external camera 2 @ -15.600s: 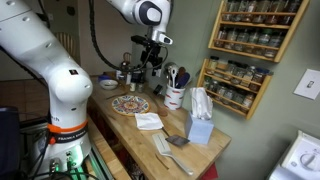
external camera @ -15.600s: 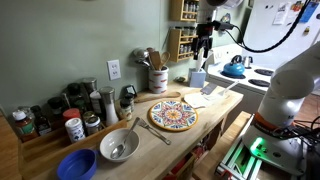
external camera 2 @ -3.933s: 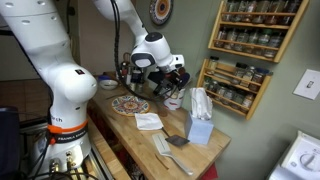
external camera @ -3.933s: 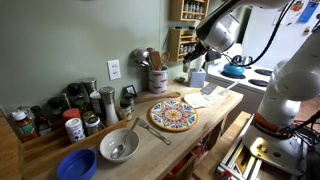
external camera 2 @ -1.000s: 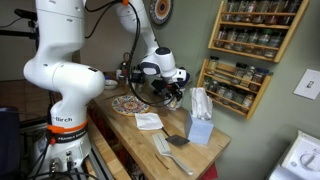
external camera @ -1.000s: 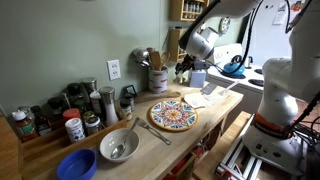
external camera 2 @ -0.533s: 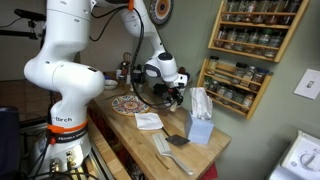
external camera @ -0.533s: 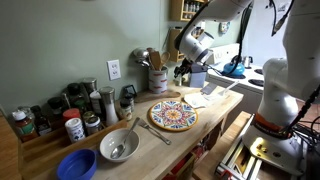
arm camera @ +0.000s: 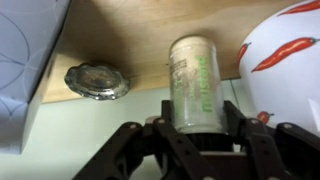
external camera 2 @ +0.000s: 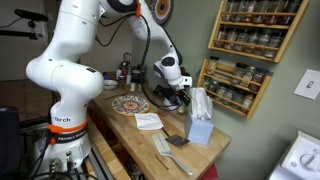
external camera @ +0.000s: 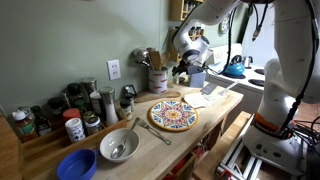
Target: Remove the second bottle from the far left from the shelf
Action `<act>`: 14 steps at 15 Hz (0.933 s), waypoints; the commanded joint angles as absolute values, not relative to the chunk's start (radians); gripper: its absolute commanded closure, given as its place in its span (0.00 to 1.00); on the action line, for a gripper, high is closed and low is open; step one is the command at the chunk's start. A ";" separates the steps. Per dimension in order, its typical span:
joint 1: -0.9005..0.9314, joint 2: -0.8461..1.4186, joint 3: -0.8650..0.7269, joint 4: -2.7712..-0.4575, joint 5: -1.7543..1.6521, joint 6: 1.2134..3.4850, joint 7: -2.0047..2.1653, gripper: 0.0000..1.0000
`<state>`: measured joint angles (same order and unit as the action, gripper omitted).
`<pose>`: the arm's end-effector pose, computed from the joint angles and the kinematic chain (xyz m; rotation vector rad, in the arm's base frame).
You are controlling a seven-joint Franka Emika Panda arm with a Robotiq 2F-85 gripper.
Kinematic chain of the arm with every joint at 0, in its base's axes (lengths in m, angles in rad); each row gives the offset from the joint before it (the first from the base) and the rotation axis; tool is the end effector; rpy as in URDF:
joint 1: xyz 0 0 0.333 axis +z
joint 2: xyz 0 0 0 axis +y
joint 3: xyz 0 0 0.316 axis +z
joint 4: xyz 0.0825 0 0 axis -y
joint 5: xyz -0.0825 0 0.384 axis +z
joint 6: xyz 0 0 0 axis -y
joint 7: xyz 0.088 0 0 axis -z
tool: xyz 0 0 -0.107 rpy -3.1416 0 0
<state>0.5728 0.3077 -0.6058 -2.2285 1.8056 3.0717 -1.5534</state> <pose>0.5129 -0.0944 0.2781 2.9335 -0.2633 1.0359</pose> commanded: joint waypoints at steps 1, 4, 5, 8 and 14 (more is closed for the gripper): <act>0.559 0.425 -0.643 -2.155 1.998 2.976 -1.778 0.72; 0.565 0.477 -0.687 -2.141 2.166 2.880 -1.959 0.72; 0.565 0.491 -0.699 -2.143 2.209 2.851 -2.004 0.72; 0.560 0.500 -0.719 -2.160 2.286 2.780 -2.098 0.72; 0.563 0.483 -0.724 -2.189 2.297 2.739 -2.166 0.08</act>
